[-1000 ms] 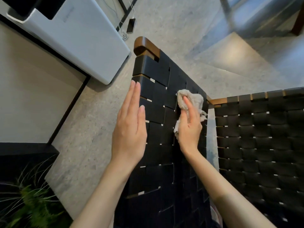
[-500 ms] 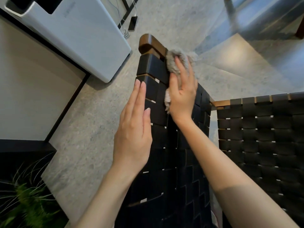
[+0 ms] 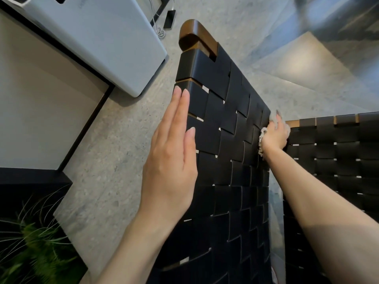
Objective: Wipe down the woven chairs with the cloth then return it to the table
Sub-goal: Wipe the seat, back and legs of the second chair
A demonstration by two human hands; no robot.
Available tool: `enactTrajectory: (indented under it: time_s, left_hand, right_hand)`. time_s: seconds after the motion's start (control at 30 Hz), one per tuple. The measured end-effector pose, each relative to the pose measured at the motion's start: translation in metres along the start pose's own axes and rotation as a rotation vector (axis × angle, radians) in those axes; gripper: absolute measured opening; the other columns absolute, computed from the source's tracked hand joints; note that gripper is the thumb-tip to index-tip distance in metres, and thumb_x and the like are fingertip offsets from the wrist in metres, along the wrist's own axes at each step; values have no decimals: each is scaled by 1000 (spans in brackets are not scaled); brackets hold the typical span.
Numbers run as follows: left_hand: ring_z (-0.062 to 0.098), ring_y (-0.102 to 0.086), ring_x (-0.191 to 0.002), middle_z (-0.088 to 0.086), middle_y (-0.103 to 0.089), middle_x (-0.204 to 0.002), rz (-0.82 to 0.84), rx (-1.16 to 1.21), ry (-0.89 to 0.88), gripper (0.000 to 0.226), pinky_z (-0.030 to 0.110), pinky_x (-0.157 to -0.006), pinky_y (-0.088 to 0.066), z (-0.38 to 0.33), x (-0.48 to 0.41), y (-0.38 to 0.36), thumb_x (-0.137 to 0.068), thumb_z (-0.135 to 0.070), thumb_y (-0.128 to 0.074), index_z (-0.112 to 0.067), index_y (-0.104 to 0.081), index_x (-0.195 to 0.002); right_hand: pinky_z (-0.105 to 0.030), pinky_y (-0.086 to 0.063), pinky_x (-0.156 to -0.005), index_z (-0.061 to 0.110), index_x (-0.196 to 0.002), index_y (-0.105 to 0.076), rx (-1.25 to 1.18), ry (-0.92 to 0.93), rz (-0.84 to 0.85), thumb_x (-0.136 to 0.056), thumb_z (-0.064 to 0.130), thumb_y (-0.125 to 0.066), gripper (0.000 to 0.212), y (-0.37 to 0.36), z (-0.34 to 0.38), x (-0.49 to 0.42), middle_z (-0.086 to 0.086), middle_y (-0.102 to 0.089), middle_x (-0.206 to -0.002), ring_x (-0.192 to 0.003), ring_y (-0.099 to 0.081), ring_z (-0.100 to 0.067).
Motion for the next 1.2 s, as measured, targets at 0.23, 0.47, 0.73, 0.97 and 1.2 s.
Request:
enactTrajectory:
  time_s: [0.23, 0.47, 0.73, 0.97, 1.2]
  left_hand:
    - [-10, -9, -140, -15, -14, -157, -16, 2, 9, 49, 0, -106, -7, -1, -1, 1, -103, -20, -32, -24, -19, -150]
    - [-8, -11, -137, -13, -16, -157, -39, -1, 22, 50, -11, -93, -8, -2, 0, 3, -102, -20, -34, -24, -20, -150]
    - [-5, -11, -140, -13, -14, -158, 8, 177, 124, 50, -14, -87, -4, 3, 15, 8, -103, -22, -35, -25, -19, -150]
    - [-12, -5, -138, -18, -6, -157, 203, 362, 88, 51, -5, -102, -3, 22, 80, 31, -103, -24, -32, -25, -14, -151]
    - [-5, -6, -140, -15, -7, -156, 541, 420, -6, 54, 28, -119, -15, 47, 155, 72, -100, -10, -40, -19, -19, -149]
  right_hand:
    - [-32, -39, -97, 25, -145, -40, 72, -114, 47, -102, 15, -33, 45, 17, -32, 30, -12, -40, -145, -121, -50, -29]
    - [-24, -32, -104, 18, -147, -38, 83, -26, 93, -102, 10, -34, 45, 37, -50, 96, -10, -36, -149, -131, -42, -23]
    - [-4, -25, -96, 23, -145, -41, 11, 133, 181, -103, 11, -34, 44, 62, -32, 201, 1, -37, -151, -129, -38, -5]
    - [-16, -25, -112, 50, -126, -45, -160, 405, 228, -102, 15, -41, 43, 64, 28, 312, 16, -44, -145, -136, -32, 4]
    - [-35, -30, -116, 32, -132, -48, -161, 466, 249, -101, 8, -41, 39, 80, 47, 392, 9, -46, -143, -137, -36, -4]
Point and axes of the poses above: each hand's wrist, its own x-axis away from the middle knuckle, its own y-axis out of the back of the hand, z = x × y, the point moved 2 cm from there along -x, towards the middle knuckle
